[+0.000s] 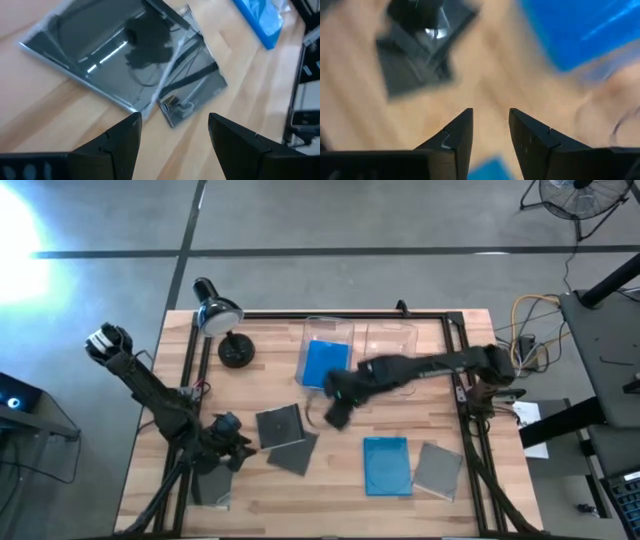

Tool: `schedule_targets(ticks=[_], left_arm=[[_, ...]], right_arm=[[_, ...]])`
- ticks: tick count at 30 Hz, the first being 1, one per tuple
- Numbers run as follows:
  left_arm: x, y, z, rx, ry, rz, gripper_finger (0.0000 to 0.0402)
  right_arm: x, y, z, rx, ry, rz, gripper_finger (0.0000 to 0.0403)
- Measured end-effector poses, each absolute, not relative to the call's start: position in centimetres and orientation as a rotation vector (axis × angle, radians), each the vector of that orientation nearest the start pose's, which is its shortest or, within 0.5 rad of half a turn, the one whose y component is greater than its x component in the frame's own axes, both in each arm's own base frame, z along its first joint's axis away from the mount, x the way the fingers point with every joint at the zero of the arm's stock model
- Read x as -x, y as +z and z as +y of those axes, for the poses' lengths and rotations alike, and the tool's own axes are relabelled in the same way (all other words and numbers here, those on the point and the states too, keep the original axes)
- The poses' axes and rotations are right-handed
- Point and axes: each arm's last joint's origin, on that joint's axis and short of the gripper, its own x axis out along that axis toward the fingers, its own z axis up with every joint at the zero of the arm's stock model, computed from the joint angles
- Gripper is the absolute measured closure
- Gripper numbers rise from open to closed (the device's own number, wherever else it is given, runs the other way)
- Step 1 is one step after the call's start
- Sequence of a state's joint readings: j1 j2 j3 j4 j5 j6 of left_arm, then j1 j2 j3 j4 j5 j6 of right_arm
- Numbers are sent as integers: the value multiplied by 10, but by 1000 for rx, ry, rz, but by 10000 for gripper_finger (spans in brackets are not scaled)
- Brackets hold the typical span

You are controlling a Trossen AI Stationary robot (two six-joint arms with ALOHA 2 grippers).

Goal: Pick & place jewel cases by type
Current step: Put the blue CD case into the left transparent bin

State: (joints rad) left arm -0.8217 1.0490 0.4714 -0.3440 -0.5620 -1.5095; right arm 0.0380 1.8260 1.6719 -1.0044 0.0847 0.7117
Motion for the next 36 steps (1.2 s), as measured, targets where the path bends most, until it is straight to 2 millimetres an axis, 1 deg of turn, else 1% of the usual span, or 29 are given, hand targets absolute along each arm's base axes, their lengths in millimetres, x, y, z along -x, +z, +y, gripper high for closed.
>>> schedule_targets(ticks=[1, 3, 5, 6, 8, 10, 12, 14, 17, 19, 22, 24, 26, 27, 29, 30, 32, 33, 35, 36], left_arm=[[-137, 175, -121, 850, 321, 695, 188], [-139, 176, -118, 849, 311, 714, 188], [-143, 178, -117, 848, 285, 732, 188], [-145, 178, -116, 847, 276, 741, 188], [-147, 180, -114, 835, 269, 748, 188], [-149, 181, -113, 833, 273, 740, 188], [-150, 181, -112, 834, 284, 733, 188], [-150, 181, -111, 831, 296, 717, 188], [-151, 182, -110, 827, 321, 683, 188], [-151, 182, -110, 824, 330, 670, 188], [-151, 182, -109, 817, 343, 651, 188], [-151, 182, -109, 813, 351, 639, 188], [-151, 182, -109, 813, 352, 638, 188], [-151, 182, -109, 814, 352, 638, 188], [-151, 182, -109, 814, 353, 638, 188], [-151, 182, -109, 814, 353, 638, 188], [-151, 182, -109, 815, 353, 638, 188], [-151, 182, -109, 815, 352, 638, 188], [-151, 182, -109, 815, 352, 638, 188], [-151, 182, -109, 815, 352, 639, 188]], right_arm=[[-381, 294, -2, -568, -475, 1051, 289], [-387, 298, -37, -587, -530, 993, 298], [-389, 296, -70, -589, -573, 991, 307], [-391, 291, -85, -592, -583, 1002, 311], [-395, 276, -110, -608, -591, 1042, 319], [-399, 260, -126, -630, -575, 1094, 324], [-405, 248, -134, -647, -555, 1139, 327], [-413, 231, -136, -638, -532, 1204, 327], [-425, 199, -137, -625, -531, 1353, 328], [-429, 183, -138, -629, -539, 1463, 328], [-433, 166, -141, -600, -519, 1623, 328], [-434, 162, -142, -569, -516, 1695, 328], [-438, 168, -139, -520, -526, 1694, 328], [-442, 176, -139, -483, -545, 1650, 328], [-450, 198, -138, -437, -569, 1537, 327], [-451, 214, -136, -408, -589, 1494, 326], [-443, 258, -131, -371, -611, 1373, 323], [-434, 284, -125, -355, -625, 1304, 320], [-401, 342, -103, -307, -698, 1167, 313], [-383, 364, -88, -290, -764, 1101, 310]])
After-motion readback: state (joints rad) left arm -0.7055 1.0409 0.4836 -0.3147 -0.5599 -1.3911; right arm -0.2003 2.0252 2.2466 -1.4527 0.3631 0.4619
